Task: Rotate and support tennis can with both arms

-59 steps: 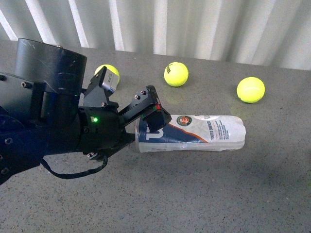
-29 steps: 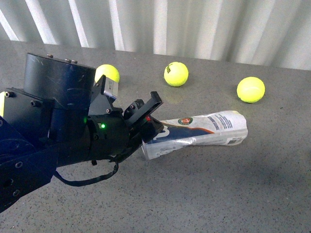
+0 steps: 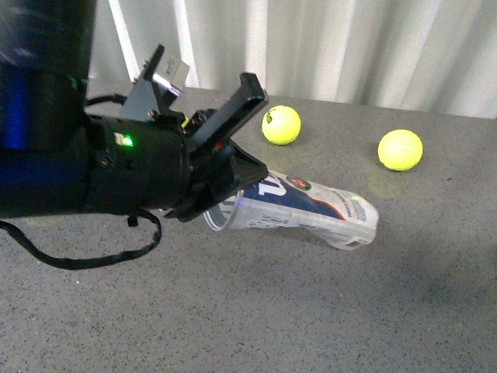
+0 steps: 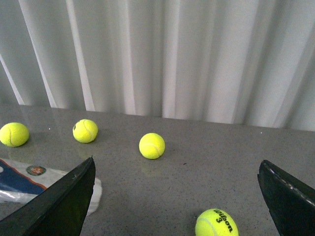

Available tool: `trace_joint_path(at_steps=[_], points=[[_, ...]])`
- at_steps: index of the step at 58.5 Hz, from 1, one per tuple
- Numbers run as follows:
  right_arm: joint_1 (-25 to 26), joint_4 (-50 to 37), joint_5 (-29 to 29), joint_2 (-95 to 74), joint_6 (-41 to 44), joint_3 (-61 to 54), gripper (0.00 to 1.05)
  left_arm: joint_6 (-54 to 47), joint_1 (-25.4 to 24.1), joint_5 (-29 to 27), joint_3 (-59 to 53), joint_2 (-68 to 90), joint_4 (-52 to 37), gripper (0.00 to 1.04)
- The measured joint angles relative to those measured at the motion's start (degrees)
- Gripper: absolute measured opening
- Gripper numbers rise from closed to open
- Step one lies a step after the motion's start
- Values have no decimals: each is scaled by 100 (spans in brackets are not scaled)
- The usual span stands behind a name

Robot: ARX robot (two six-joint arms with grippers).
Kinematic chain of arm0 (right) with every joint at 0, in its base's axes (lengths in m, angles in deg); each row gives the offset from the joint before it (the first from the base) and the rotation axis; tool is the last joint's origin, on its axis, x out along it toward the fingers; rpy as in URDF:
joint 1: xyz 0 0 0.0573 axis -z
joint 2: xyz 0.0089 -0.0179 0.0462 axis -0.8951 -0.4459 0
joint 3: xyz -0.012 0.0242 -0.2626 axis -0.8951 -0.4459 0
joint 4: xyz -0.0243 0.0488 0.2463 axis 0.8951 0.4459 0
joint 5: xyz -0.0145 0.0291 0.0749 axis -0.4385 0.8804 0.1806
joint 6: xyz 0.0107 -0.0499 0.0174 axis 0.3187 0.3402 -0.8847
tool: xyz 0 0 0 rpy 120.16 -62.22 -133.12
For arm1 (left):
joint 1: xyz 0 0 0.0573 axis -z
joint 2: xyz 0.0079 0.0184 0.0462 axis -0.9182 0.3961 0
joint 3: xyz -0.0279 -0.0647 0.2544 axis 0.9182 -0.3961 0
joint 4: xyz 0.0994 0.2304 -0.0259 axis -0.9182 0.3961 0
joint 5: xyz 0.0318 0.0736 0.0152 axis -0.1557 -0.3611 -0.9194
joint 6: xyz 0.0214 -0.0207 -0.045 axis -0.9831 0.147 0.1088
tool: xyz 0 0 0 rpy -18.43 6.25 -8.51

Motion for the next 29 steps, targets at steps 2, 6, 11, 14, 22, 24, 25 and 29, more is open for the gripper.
trace_joint_path(at_steps=[2, 6, 11, 14, 22, 24, 25, 29], points=[[0, 0, 0, 0, 0, 0, 98, -236, -63, 57, 9, -284, 341, 4], [0, 0, 0, 0, 0, 0, 98, -739, -157, 199, 94, -726, 903, 4], [0, 0, 0, 0, 0, 0, 98, -1436, -267, 334, 393, -1322, 1786, 4], [0, 0, 0, 0, 2, 0, 98, -2131, -323, 354, 750, -1718, 2544, 4], [0, 0, 0, 0, 0, 0, 98, -4065, -380, 98, 1788, -2164, 4411, 4], [0, 0, 0, 0, 0, 0, 98, -4577, -387, 33, 2059, -2168, 4767, 4], [0, 0, 0, 0, 2, 0, 98, -5007, -389, -55, 2243, -2155, 5121, 4], [0, 0, 0, 0, 2, 0, 98, -6164, -378, -385, 2929, -1989, 6059, 4]])
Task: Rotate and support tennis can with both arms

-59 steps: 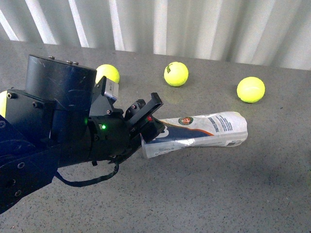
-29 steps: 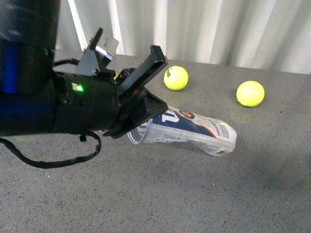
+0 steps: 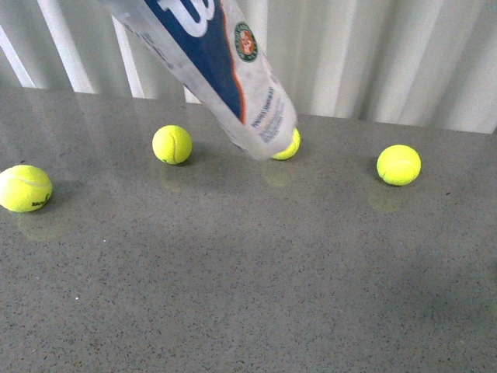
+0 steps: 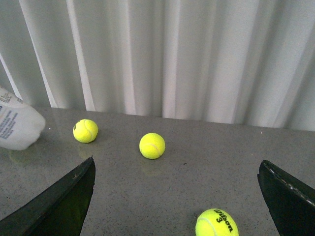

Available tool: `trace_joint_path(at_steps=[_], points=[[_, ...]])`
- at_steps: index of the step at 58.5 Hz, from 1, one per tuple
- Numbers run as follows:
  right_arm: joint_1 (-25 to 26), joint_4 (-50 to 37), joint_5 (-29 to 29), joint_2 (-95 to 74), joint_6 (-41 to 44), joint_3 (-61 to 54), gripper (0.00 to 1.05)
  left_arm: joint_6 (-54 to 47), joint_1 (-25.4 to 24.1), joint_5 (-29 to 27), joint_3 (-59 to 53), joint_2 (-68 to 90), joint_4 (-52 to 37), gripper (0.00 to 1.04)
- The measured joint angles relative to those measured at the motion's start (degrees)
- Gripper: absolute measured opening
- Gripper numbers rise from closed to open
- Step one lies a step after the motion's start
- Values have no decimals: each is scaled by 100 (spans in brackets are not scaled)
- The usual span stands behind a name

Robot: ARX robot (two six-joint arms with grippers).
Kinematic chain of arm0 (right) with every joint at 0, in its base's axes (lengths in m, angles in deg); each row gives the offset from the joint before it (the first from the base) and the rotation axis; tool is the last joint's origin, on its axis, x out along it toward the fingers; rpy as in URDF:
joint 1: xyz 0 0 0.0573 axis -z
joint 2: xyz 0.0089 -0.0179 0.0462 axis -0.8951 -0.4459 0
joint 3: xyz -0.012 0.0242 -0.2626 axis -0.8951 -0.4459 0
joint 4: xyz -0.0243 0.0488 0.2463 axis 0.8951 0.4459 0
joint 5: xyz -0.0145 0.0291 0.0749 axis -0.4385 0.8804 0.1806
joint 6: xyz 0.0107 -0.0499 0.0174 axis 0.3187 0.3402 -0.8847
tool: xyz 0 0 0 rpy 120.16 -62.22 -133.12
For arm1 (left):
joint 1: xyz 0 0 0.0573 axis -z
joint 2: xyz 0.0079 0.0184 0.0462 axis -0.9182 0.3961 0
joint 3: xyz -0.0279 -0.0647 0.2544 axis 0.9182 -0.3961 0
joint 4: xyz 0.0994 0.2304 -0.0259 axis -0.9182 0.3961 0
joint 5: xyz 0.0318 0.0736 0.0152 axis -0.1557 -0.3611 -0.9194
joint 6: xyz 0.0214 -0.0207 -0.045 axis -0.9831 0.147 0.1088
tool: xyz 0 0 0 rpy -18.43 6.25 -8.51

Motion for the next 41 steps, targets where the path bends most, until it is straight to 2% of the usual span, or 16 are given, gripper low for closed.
trace_joint_path(at_steps=[4, 17, 28, 41], points=[[0, 0, 0, 0, 0, 0, 98, -1235, 48, -203, 752, 299, 848, 4], [0, 0, 0, 0, -2, 0, 98, -3611, 457, -811, 2634, 1307, 2529, 4], [0, 0, 0, 0, -2, 0, 98, -4618, 988, -1362, 2743, 1698, 3008, 4], [0, 0, 0, 0, -2, 0, 98, -5195, 1462, -1628, 2557, 1943, 3112, 4]])
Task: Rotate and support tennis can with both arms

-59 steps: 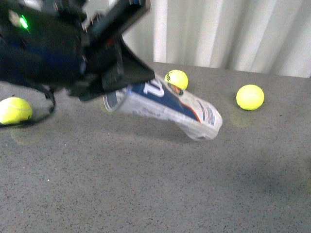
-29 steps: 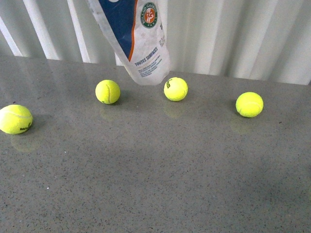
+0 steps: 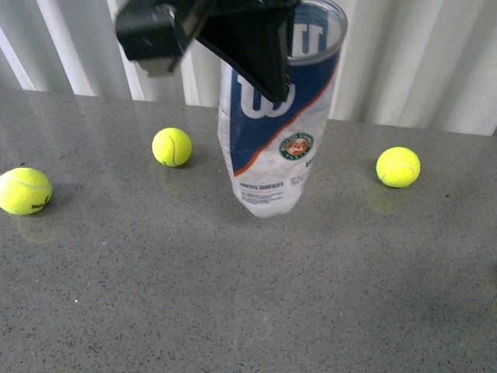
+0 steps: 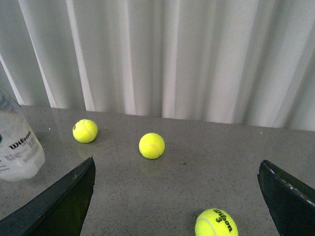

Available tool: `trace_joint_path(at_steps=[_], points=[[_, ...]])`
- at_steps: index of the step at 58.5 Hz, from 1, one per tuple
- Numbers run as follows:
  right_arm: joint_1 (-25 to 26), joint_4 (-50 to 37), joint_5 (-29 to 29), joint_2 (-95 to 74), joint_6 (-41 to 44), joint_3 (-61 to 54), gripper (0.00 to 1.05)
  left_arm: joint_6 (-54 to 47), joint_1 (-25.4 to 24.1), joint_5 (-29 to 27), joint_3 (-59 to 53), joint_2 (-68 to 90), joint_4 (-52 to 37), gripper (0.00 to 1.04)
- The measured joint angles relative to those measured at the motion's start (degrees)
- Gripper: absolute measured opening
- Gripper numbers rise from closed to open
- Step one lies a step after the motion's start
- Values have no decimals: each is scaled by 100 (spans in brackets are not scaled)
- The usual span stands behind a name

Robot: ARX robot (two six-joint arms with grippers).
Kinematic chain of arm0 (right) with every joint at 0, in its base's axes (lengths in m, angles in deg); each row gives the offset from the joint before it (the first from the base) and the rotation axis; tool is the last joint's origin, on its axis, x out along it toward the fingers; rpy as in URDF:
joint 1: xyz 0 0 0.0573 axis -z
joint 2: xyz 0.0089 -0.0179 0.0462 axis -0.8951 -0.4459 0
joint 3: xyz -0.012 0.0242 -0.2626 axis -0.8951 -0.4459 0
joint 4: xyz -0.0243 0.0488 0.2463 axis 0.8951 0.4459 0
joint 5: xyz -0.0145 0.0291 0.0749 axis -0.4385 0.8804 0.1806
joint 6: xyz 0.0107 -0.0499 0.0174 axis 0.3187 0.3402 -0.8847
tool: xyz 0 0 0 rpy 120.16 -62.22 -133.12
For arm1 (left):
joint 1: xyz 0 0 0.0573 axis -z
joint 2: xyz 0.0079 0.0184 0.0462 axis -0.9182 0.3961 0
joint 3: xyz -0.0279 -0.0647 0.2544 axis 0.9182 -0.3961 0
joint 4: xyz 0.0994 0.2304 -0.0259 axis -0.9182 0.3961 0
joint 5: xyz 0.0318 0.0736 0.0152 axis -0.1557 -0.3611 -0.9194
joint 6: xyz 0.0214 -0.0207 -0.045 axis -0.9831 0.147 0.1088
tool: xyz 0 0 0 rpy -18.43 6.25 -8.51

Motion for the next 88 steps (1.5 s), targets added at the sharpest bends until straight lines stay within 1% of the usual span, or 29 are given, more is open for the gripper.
trace_joint_path(at_steps=[13, 29, 43, 49, 60, 66, 68, 71, 73, 79, 81, 85, 88], points=[[0, 0, 0, 0, 0, 0, 98, -50, 114, 72, 179, 586, 46, 4], [0, 0, 2, 0, 0, 0, 98, -33, 127, -33, 660, 1239, 247, 4], [0, 0, 0, 0, 2, 0, 98, 79, 173, 77, 1115, 1628, 498, 4], [0, 0, 0, 0, 0, 0, 98, 205, 179, 249, 1342, 1786, 649, 4], [0, 0, 0, 0, 0, 0, 98, 350, 177, 439, 1469, 1888, 817, 4], [0, 0, 0, 0, 2, 0, 98, 363, 177, 424, 1480, 1915, 820, 4], [0, 0, 0, 0, 0, 0, 98, 378, 177, 411, 1480, 1921, 796, 6], [0, 0, 0, 0, 2, 0, 98, 374, 170, 389, 1480, 1934, 743, 15], [0, 0, 0, 0, 0, 0, 98, 374, 170, 391, 1480, 1939, 719, 18], [0, 0, 0, 0, 2, 0, 98, 380, 160, 391, 1480, 1952, 608, 34], [0, 0, 0, 0, 0, 0, 98, 400, 153, 391, 1480, 1956, 568, 42], [0, 0, 0, 0, 0, 0, 98, 400, 142, 387, 1480, 1958, 551, 51], [0, 0, 0, 0, 0, 0, 98, 400, 133, 356, 1473, 1958, 520, 59]])
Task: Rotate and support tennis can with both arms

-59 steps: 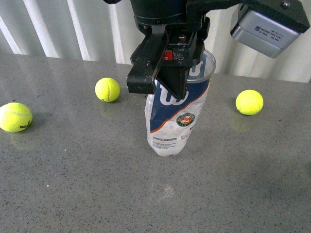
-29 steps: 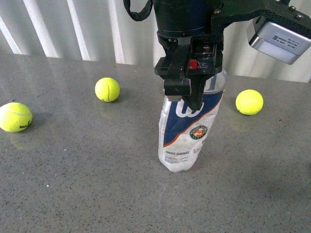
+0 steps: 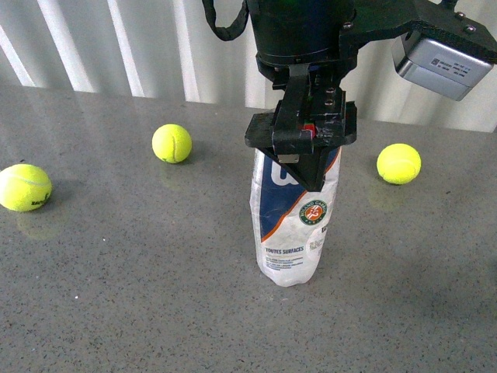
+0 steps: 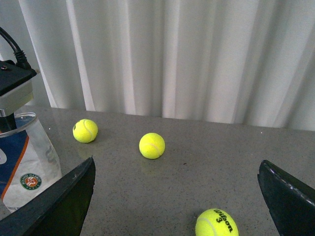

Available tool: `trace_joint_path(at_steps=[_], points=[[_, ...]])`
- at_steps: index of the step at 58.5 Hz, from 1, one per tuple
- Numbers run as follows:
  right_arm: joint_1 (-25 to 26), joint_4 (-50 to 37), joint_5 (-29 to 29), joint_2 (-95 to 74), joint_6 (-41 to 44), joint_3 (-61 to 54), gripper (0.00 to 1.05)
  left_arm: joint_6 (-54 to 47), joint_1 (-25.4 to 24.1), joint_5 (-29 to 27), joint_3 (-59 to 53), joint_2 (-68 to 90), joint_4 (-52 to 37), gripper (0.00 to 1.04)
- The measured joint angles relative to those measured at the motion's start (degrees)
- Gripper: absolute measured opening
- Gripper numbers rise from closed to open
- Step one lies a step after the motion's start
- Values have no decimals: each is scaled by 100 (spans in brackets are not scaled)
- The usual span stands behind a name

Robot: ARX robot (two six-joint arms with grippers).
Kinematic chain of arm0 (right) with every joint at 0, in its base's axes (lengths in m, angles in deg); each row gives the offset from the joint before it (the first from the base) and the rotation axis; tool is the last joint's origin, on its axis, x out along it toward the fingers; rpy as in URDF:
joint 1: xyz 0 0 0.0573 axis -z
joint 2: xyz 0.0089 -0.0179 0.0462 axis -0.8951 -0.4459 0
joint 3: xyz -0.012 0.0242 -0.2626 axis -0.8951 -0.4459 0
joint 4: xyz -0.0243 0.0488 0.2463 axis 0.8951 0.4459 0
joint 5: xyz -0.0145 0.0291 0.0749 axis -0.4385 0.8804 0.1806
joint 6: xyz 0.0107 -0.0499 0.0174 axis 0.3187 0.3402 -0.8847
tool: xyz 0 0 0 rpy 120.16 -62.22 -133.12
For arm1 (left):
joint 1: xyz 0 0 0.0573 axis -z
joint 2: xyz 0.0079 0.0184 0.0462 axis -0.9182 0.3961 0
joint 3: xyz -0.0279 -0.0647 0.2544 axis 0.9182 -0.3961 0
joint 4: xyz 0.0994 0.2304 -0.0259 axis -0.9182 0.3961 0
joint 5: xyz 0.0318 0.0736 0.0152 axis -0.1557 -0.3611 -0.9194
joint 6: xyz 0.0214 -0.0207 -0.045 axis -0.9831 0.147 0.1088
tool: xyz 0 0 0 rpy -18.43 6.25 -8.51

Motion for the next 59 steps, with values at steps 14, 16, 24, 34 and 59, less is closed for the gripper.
trace_joint_path(at_steps=[14, 16, 24, 34, 59], points=[[0, 0, 0, 0, 2, 0, 98, 33, -92, 133, -201, -160, -197, 99], [0, 0, 0, 0, 0, 0, 98, 87, -129, 236, -249, -273, -299, 97], [0, 0, 0, 0, 0, 0, 98, 627, -468, 953, -647, -1182, -1388, 98], [0, 0, 0, 0, 0, 0, 98, 1867, -1257, 1296, -1816, -2817, -3578, 98], [0, 0, 0, 0, 0, 0, 98, 5410, -4448, 2601, -5735, -6142, -6306, 98]])
